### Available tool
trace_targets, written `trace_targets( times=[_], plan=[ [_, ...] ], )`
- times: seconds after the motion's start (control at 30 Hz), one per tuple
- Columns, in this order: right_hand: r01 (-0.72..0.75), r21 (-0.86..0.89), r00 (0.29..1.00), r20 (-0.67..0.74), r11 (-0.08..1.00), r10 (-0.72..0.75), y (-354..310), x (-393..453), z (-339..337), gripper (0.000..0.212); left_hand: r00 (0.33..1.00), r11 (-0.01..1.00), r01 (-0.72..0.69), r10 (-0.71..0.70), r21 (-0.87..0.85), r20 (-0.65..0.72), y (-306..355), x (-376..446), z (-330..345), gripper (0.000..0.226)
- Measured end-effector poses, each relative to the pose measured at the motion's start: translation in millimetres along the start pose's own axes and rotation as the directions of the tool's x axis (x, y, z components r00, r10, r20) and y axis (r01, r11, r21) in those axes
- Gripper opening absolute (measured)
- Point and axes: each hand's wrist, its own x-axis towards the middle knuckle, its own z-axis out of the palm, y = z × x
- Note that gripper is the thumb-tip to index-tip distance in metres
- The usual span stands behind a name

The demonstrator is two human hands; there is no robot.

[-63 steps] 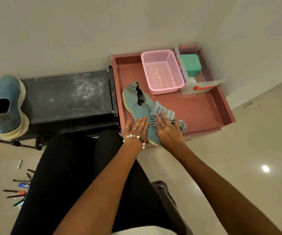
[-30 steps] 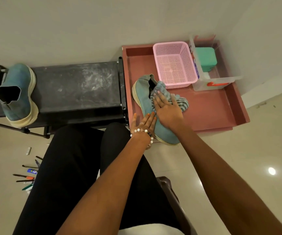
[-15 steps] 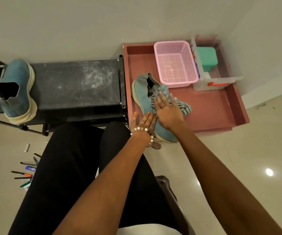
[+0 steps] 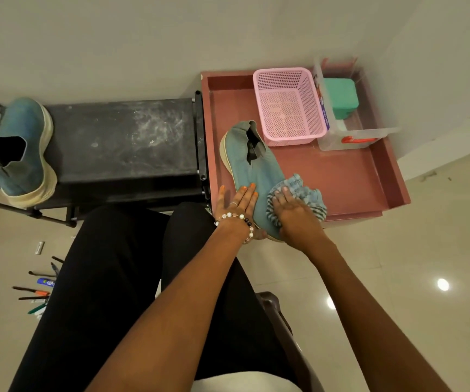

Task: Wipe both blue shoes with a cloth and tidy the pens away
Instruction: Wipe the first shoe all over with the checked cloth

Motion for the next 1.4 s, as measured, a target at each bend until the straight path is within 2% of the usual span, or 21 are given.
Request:
trace_targets(
  times=[0.2, 0.33, 0.47, 0.6, 0.7, 0.77, 0.8, 0.87, 0.93, 0.97, 1.0, 1.03, 1.07, 1.1, 1.17, 1.2, 1.23, 1.27, 1.33, 1.37, 1.4],
  plan=[
    [0.067, -0.169, 0.994, -0.075, 0.983, -0.080, -3, 60, -19, 0.061, 1.000, 0.998, -0.006, 0.005, 0.059, 0.014, 0, 2, 1, 0.098],
    [0.084, -0.170, 0.994, -0.058, 0.982, -0.095, -4, 86, -27, 0.066, 1.000, 0.999, -0.007, 0.006, 0.040, 0.016, -2, 0, -1, 0.097],
    [0.117, -0.040, 0.992, -0.051, 0.992, -0.119, 2, 65, -17, 0.072, 0.999, 1.000, 0.013, -0.014, 0.025, 0.038, -1, 1, -1, 0.094],
    [0.138, 0.093, 0.990, -0.025, 0.986, -0.137, 4, 22, 0, 0.066, 1.000, 1.000, 0.017, -0.017, 0.004, 0.021, 1, 3, 2, 0.095],
    [0.137, 0.381, 0.989, 0.004, 0.915, -0.149, 1, -10, 2, 0.054, 1.000, 0.999, 0.014, -0.014, 0.029, -0.002, 0, 1, 2, 0.091],
    [0.016, 0.634, 0.999, 0.016, 0.773, -0.034, 4, -25, -9, 0.049, 1.000, 1.000, -0.001, 0.001, 0.025, -0.020, -1, -3, 1, 0.084],
    [-0.075, 0.774, 0.997, 0.040, 0.629, 0.070, 7, -32, -17, 0.047, 1.000, 1.000, -0.012, 0.012, 0.017, -0.024, -2, -5, -1, 0.079],
    [-0.175, 0.970, 0.938, 0.113, 0.167, 0.328, 13, -45, -30, 0.039, 0.998, 0.999, -0.040, 0.039, -0.020, -0.041, -2, -8, -7, 0.071],
    [-0.083, 0.962, 0.835, 0.210, -0.260, 0.509, 20, -56, -43, 0.030, 0.989, 0.992, -0.092, 0.081, -0.088, -0.123, 0, -14, -17, 0.060],
    [0.004, 0.913, 0.809, 0.237, -0.408, 0.539, 23, -61, -47, 0.026, 0.975, 0.985, -0.125, 0.099, -0.123, -0.200, 2, -19, -23, 0.051],
    [0.077, 0.857, 0.805, 0.248, -0.510, 0.539, 24, -65, -51, 0.023, 0.953, 0.967, -0.158, 0.096, -0.199, -0.287, 4, -25, -27, 0.043],
    [0.125, 0.805, 0.818, 0.248, -0.580, 0.520, 25, -69, -54, 0.021, 0.926, 0.919, -0.191, 0.053, -0.344, -0.373, 5, -31, -30, 0.037],
    [0.149, 0.763, 0.838, 0.240, -0.629, 0.490, 25, -73, -57, 0.021, 0.900, 0.815, -0.228, -0.032, -0.533, -0.434, 7, -38, -32, 0.034],
    [0.157, 0.734, 0.860, 0.227, -0.661, 0.457, 25, -77, -58, 0.023, 0.882, 0.645, -0.267, -0.136, -0.716, -0.451, 8, -45, -35, 0.033],
    [0.148, 0.730, 0.897, 0.185, -0.667, 0.401, 23, -85, -60, 0.033, 0.900, 0.177, -0.320, -0.250, -0.931, -0.357, 11, -60, -41, 0.036],
    [0.151, 0.745, 0.912, 0.149, -0.650, 0.382, 22, -89, -62, 0.036, 0.924, -0.029, -0.323, -0.224, -0.946, -0.309, 13, -66, -44, 0.040],
    [0.164, 0.765, 0.924, 0.103, -0.622, 0.369, 21, -93, -65, 0.037, 0.939, -0.162, -0.328, -0.169, -0.931, -0.301, 14, -72, -47, 0.046],
    [0.178, 0.786, 0.933, 0.057, -0.592, 0.356, 20, -96, -68, 0.039, 0.941, -0.217, -0.338, -0.107, -0.916, -0.321, 14, -76, -51, 0.056],
    [0.186, 0.825, 0.951, -0.015, -0.534, 0.308, 19, -102, -76, 0.047, 0.922, -0.228, -0.373, 0.019, -0.899, -0.387, 14, -83, -60, 0.078],
    [0.184, 0.843, 0.958, -0.040, -0.505, 0.283, 18, -105, -80, 0.051, 0.911, -0.225, -0.385, 0.061, -0.895, -0.407, 15, -86, -64, 0.081],
    [0.187, 0.860, 0.960, -0.058, -0.475, 0.272, 18, -107, -84, 0.054, 0.905, -0.220, -0.399, 0.064, -0.890, -0.421, 17, -88, -68, 0.073]
  ],
)
